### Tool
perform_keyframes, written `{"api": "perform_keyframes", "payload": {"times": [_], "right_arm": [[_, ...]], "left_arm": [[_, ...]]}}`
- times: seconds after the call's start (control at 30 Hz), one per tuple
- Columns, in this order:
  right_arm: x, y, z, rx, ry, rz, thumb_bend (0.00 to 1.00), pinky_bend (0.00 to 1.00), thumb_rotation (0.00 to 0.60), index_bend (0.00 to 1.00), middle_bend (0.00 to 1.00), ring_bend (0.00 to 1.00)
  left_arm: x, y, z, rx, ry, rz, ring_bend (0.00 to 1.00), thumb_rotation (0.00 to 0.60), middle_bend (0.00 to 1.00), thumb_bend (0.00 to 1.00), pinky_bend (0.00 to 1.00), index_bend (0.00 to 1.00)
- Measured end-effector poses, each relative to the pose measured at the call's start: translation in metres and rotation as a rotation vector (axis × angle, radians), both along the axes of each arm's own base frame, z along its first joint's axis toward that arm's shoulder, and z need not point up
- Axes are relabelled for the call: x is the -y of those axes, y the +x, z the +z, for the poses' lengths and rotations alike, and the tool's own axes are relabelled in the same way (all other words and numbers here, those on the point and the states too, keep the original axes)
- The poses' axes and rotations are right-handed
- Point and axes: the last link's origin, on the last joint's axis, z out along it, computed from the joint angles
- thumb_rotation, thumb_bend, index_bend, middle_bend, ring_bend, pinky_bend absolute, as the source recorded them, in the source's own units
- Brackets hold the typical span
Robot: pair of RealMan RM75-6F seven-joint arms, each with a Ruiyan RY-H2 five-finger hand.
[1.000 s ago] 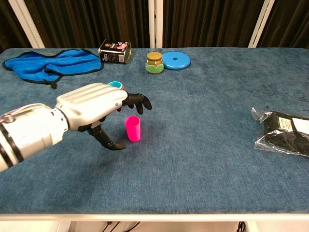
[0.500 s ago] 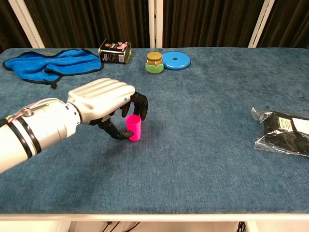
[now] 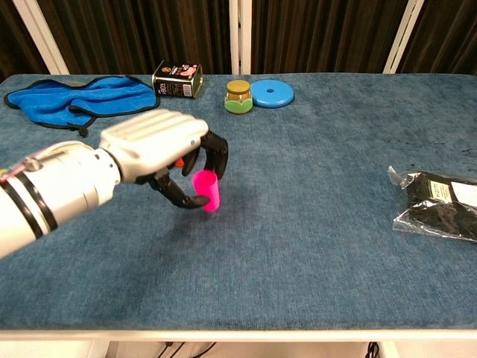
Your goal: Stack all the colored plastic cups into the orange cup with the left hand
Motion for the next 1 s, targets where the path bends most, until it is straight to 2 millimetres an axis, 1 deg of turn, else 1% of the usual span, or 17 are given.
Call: {"api": "perform_keyframes", "payload": {"times": [0.13,0.27,0.4,0.53,0.77,1.0], "right_arm": [[0.000,0.001,0.000,-0.003,0.002,0.004,0.33,0.00,0.600,0.00,0.00,0.00],[0.000,0.003,-0.002,-0.006,0.007,0.009,0.33,0.00,0.600,0.00,0.00,0.00],[0.000,0.006,-0.004,-0.012,0.012,0.015,0.33,0.00,0.600,0.00,0.00,0.00],[0.001,0.011,-0.006,-0.023,0.019,0.028,0.33,0.00,0.600,0.00,0.00,0.00],[0.000,0.018,-0.007,-0.030,0.026,0.044,0.33,0.00,0.600,0.00,0.00,0.00],[0.001,0.016,-0.010,-0.032,0.039,0.032,0.33,0.00,0.600,0.00,0.00,0.00]], "left_arm": [[-0.004,0.001,0.026,0.020,0.069,-0.008,0.56,0.600,0.52,0.30,0.44,0.54],[-0.017,-0.001,0.060,0.026,0.168,0.003,0.56,0.600,0.53,0.30,0.44,0.54],[-0.031,-0.003,0.076,0.034,0.208,0.048,0.57,0.600,0.53,0.31,0.44,0.54],[-0.042,-0.005,0.076,0.035,0.217,0.082,0.57,0.600,0.53,0.31,0.44,0.54],[-0.059,-0.008,0.061,0.022,0.207,0.111,0.57,0.600,0.53,0.31,0.44,0.54],[-0.070,-0.007,0.050,-0.010,0.191,0.108,0.57,0.600,0.53,0.31,0.44,0.54]]}}
